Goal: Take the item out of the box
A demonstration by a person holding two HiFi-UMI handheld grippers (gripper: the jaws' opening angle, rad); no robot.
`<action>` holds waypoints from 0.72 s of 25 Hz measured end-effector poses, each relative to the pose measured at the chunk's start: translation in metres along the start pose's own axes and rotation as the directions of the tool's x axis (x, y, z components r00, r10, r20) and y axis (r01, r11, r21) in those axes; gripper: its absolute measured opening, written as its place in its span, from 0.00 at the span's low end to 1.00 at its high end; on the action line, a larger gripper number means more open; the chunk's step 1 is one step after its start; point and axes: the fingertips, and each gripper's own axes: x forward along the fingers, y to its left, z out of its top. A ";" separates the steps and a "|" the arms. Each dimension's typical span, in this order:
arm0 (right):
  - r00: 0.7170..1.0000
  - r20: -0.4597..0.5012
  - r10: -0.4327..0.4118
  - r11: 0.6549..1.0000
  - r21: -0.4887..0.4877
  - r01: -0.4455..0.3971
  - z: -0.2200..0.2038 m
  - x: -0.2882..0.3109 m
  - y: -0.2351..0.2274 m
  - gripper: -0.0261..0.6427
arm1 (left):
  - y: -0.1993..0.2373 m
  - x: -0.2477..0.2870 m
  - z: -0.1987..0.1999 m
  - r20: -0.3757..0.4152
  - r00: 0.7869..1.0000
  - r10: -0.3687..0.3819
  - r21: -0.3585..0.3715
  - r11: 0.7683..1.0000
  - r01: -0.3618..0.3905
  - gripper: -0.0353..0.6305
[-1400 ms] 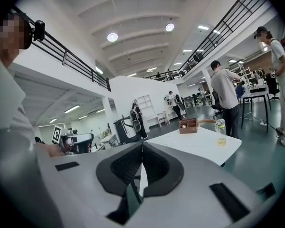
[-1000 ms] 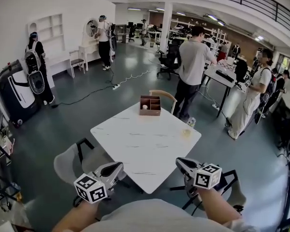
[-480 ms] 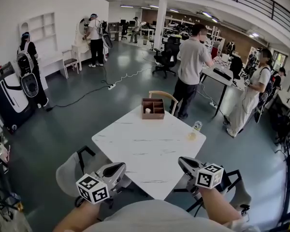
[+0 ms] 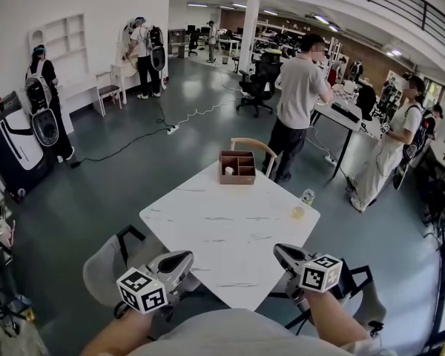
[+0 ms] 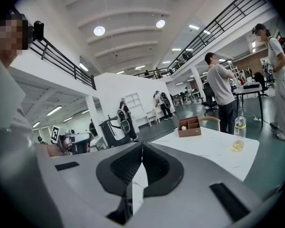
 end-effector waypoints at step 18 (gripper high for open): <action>0.980 -0.013 0.201 0.976 0.090 -0.199 0.032 0.022 -0.179 0.05 | -0.027 0.169 -0.011 -0.101 0.978 0.184 0.008 0.983 -0.184 0.05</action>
